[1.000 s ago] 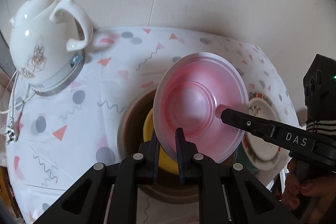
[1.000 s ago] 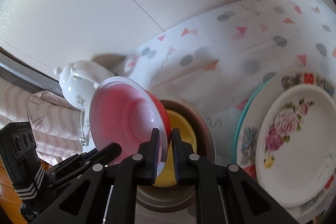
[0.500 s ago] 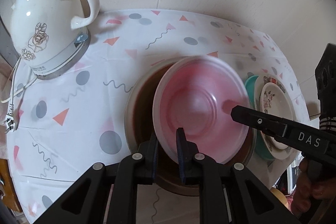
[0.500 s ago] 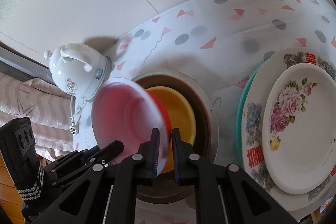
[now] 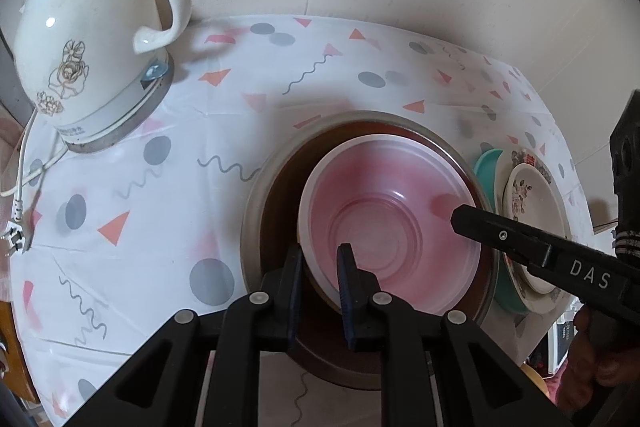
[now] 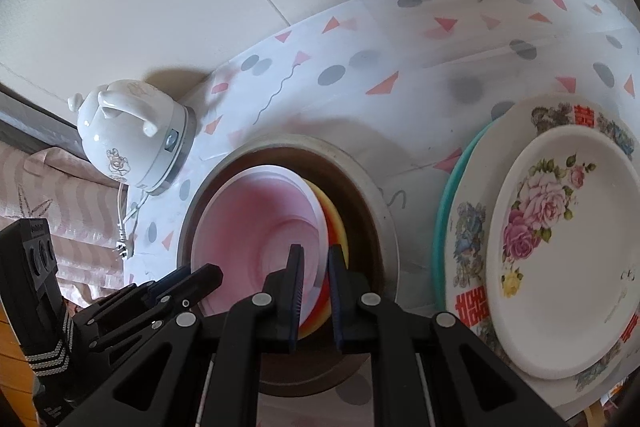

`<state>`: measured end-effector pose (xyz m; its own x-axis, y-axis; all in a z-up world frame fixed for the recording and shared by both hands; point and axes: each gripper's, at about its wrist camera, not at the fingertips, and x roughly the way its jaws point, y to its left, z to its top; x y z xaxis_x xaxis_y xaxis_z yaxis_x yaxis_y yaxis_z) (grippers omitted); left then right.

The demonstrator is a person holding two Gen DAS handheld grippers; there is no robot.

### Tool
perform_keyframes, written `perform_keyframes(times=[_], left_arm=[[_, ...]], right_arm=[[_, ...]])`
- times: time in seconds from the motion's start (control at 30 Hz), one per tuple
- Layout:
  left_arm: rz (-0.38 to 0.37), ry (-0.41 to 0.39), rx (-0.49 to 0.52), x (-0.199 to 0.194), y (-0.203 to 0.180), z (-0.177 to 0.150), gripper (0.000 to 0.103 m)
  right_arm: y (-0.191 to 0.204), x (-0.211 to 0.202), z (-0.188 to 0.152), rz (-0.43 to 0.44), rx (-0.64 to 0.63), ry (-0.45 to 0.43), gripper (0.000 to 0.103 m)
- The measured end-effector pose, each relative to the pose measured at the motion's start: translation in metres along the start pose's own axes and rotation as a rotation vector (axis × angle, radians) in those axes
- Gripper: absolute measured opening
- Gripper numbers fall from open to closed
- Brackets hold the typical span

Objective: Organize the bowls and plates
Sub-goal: 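Lower the red-and-pink bowl into the yellow bowl and open the right gripper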

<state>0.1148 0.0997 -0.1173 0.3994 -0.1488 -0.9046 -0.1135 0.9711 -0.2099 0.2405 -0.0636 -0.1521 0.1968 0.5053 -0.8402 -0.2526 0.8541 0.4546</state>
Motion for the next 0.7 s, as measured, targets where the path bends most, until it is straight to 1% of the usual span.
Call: perform_keyframes(times=[0.23,0.3,0.33,0.37,0.4,0.5,0.6,0.7], left_arm=[[0.009,-0.002,0.006,0.001,-0.001,0.001,0.019],[0.016,-0.004,0.002,0.000,0.000,0.001,0.027],[0.016,-0.005,-0.001,-0.001,0.001,0.001,0.034],[-0.001,-0.010,-0.007,-0.003,0.001,0.001,0.038],[-0.007,-0.016,-0.008,-0.005,0.002,0.001,0.039],[-0.010,-0.036,-0.006,-0.012,0.000,0.002,0.044],[-0.020,-0.065,-0.012,-0.021,0.001,0.003,0.047],[-0.014,-0.087,-0.025,-0.026,0.005,0.005,0.050]], right_arm=[[0.001,0.000,0.004,0.001,0.002,-0.006,0.013],[0.002,0.001,0.004,0.000,-0.005,-0.006,0.013],[0.003,0.000,0.005,-0.003,-0.008,-0.009,0.014],[0.003,-0.002,0.005,0.005,-0.012,-0.018,0.016],[0.004,-0.003,0.006,0.013,-0.019,-0.026,0.022],[0.005,-0.009,0.008,0.012,-0.044,-0.048,0.023],[0.005,-0.014,0.009,0.028,-0.038,-0.067,0.023],[0.003,-0.019,0.011,0.032,-0.024,-0.084,0.023]])
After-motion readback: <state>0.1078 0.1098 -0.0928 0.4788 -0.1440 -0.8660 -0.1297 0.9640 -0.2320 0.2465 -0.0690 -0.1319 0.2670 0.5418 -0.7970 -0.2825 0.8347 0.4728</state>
